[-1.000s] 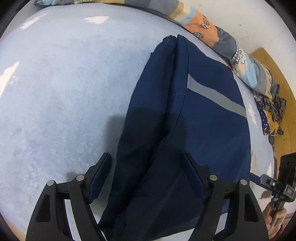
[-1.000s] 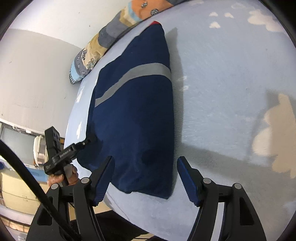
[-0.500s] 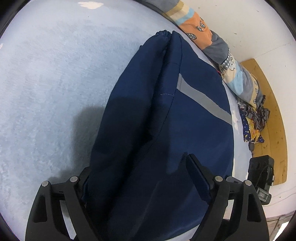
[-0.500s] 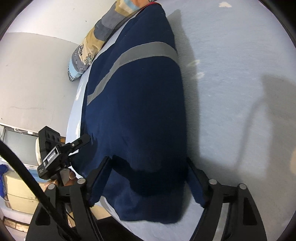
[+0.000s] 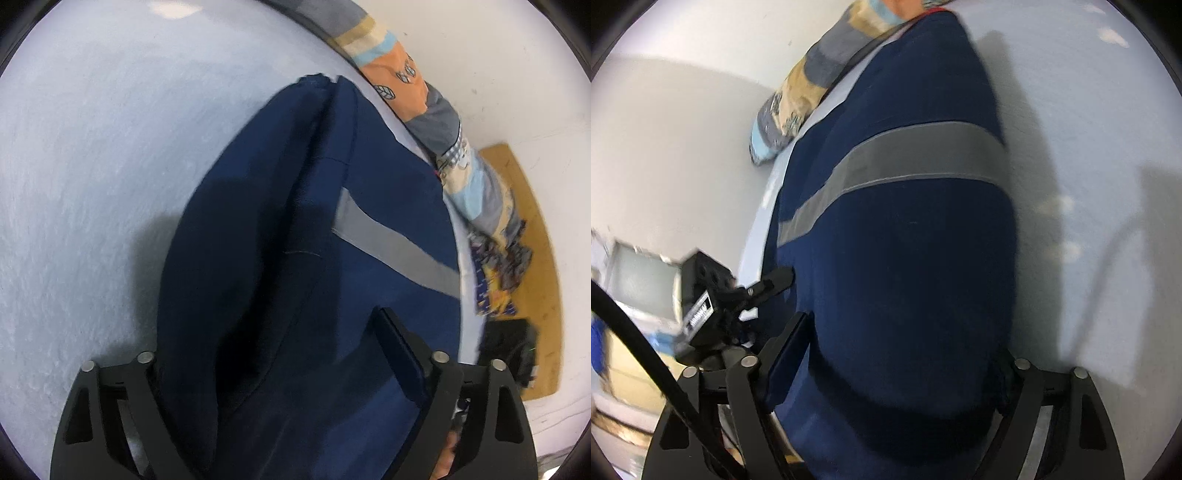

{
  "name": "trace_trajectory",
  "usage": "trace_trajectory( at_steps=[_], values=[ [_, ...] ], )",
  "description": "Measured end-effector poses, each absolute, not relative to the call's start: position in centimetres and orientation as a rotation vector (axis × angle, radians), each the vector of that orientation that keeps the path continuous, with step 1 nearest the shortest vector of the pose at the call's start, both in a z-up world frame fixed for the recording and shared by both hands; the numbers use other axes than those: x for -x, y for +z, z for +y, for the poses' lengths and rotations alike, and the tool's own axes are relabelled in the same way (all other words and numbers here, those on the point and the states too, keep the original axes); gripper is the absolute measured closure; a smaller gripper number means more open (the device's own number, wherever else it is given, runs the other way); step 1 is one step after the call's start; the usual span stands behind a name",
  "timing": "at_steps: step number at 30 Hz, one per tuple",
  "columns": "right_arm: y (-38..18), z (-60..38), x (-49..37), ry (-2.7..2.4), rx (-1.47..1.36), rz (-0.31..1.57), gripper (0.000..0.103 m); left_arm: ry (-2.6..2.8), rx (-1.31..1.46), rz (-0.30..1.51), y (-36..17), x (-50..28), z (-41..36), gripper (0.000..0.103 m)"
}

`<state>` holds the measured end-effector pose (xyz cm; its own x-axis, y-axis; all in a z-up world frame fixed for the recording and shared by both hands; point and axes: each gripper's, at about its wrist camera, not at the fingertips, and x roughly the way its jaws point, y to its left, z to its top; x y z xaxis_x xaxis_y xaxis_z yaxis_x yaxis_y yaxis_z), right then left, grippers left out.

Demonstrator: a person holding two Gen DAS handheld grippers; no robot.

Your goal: Fold large clothes

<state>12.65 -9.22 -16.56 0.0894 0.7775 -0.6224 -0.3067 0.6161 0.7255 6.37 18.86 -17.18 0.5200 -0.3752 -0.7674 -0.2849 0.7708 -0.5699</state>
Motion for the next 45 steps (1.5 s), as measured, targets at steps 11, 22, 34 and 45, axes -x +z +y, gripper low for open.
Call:
trace_trajectory(
  at_steps=[11,22,34,45],
  values=[
    [-13.4,-8.7,-10.6,0.788,-0.303,1.117,0.058,0.025,0.461,0.988,-13.4,-5.3,15.7,0.077],
    [-10.5,-10.8,-10.1,0.783,-0.252,1.044,0.061,-0.039,0.457,0.963,-12.0,-5.5,14.0,0.079],
    [-8.3,-16.3,-9.5,0.721,-0.222,0.992,0.061,-0.124,0.403,0.947,-11.7,-6.1,7.3,0.079],
    [-7.2,-22.4,-7.1,0.662,-0.230,0.955,0.061,-0.137,0.358,0.887,-9.1,-4.3,0.6,0.079]
  ],
)
